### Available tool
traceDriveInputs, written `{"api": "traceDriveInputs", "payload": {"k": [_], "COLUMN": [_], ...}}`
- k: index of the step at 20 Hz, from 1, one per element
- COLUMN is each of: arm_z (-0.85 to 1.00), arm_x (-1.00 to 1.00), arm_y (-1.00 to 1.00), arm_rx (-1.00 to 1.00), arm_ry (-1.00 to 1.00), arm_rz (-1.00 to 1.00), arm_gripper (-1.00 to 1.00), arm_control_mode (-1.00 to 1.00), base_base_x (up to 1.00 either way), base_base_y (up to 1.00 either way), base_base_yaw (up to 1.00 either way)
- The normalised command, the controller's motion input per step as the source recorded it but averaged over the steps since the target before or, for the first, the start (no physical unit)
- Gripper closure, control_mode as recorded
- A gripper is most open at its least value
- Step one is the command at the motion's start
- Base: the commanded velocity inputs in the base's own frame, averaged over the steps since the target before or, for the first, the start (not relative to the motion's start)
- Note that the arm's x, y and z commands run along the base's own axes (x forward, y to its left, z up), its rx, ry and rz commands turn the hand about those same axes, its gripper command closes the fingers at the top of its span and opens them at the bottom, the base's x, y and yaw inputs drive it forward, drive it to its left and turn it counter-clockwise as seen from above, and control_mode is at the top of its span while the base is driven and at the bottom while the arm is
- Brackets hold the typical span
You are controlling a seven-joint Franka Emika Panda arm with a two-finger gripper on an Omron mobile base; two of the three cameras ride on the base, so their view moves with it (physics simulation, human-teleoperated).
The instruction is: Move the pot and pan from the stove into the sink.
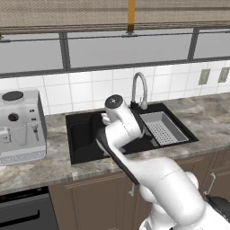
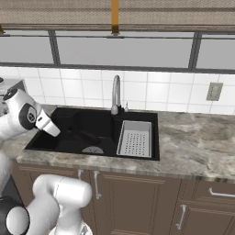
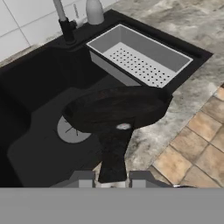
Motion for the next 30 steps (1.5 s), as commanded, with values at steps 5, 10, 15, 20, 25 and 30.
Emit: {"api": "traceDriveInputs", "payload": {"k": [5,10,15,20,25,30], "arm_z": [-0.44,-0.55,-0.57,-0.59,-0.49,-0.39], "arm_x": [0.60,0.55,0.51,0.60,0.65,0.58], "arm_y": [0.05,0.05,0.05,0.05,0.01,0.02], "arm_rx": [-0.03,-0.03,-0.04,-0.04,-0.02,-0.04], "arm_ry": [0.07,0.05,0.02,0.00,0.00,0.00], "arm_rz": [0.00,0.00,0.00,0.00,0.00,0.00], "arm_gripper": [1.00,1.00,1.00,1.00,1.00,1.00], "arm_control_mode": [-1.00,-1.00,-1.00,-1.00,-1.00,-1.00], "base_base_x": [0.00,0.00,0.00,0.00,0.00,0.00], "base_base_y": [0.00,0.00,0.00,0.00,0.00,0.00], "base_base_yaw": [0.00,0.00,0.00,0.00,0.00,0.00]}}
